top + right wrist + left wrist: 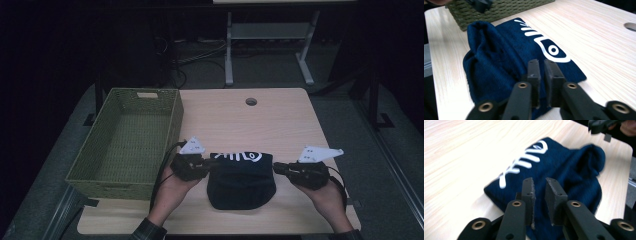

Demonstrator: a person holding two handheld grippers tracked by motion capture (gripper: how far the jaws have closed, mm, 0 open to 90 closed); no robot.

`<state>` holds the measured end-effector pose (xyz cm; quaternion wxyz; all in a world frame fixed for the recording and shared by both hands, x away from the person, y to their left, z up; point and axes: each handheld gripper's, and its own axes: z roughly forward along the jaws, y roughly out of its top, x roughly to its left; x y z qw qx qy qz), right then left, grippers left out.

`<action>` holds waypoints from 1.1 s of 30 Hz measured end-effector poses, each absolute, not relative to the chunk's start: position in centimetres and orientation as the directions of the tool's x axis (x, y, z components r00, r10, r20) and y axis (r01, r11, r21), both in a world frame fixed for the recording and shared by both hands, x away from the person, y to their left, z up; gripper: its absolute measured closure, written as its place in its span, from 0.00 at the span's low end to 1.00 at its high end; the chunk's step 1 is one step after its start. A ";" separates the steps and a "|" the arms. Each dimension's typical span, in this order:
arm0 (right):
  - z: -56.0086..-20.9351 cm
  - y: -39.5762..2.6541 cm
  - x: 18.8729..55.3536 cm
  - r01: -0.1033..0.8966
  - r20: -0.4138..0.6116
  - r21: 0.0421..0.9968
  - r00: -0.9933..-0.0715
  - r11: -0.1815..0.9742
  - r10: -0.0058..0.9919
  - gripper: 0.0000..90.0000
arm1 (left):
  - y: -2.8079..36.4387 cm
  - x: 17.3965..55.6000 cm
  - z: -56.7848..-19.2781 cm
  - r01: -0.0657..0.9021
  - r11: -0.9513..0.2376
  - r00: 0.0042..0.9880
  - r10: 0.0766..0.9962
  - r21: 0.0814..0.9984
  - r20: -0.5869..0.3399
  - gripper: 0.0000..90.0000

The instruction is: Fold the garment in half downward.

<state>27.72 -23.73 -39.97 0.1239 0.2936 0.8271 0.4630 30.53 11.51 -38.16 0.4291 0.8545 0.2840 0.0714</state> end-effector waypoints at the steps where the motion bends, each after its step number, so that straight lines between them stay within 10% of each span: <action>1: -40.1 -23.6 28.0 0.376 0.075 0.837 -0.799 0.397 0.597 0.95 | 11.1 30.9 -38.2 0.428 -0.469 0.826 0.550 0.772 -0.123 0.86; 33: -44.8 -20.3 26.2 0.437 0.167 0.739 -0.856 0.513 0.489 1.00 | 6.1 36.2 -43.9 0.530 -0.560 0.785 0.607 0.637 -0.119 1.00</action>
